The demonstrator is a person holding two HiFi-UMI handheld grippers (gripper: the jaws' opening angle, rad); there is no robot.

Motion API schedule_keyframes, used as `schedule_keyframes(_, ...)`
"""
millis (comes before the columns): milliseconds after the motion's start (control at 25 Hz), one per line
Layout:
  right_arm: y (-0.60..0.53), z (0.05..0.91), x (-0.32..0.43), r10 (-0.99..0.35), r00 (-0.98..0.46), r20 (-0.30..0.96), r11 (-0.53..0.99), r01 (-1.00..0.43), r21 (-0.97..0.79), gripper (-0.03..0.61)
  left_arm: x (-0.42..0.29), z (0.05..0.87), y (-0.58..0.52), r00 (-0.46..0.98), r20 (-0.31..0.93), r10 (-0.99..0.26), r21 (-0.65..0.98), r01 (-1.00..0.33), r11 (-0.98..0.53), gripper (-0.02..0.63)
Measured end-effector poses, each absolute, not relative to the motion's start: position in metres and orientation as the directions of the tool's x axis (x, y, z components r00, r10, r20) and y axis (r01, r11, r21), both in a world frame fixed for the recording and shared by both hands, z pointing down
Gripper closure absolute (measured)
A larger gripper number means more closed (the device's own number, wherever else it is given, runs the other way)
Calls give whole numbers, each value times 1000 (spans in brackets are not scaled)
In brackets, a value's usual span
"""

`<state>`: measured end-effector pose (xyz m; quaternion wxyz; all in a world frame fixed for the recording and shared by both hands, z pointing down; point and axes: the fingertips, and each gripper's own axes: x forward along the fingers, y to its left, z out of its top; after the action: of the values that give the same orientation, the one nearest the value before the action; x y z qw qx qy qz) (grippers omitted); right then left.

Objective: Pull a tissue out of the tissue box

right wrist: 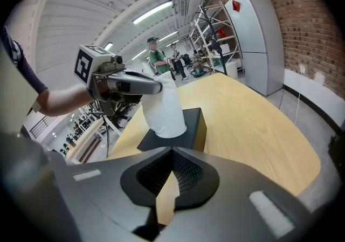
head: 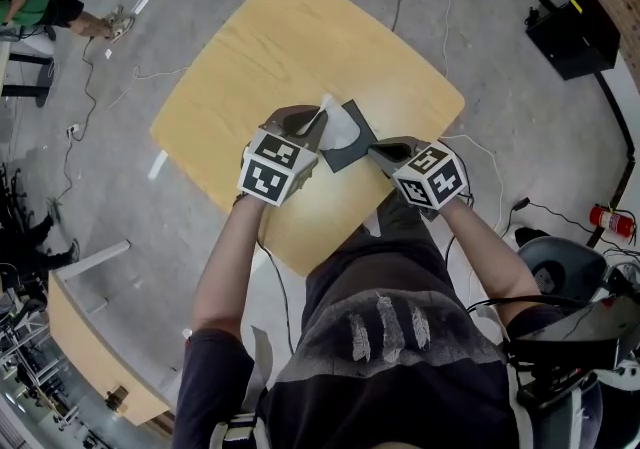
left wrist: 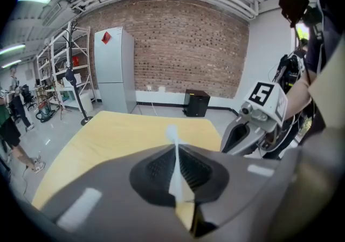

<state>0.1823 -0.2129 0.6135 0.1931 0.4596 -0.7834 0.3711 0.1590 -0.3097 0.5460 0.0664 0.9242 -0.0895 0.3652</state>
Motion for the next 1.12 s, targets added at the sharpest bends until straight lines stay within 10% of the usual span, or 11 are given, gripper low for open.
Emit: schedule_keyframes(1120,-212,613,183,-592,-501,632,294,-864,-409,580,143,517,-322,734,654,-186,26,-267,-963,607)
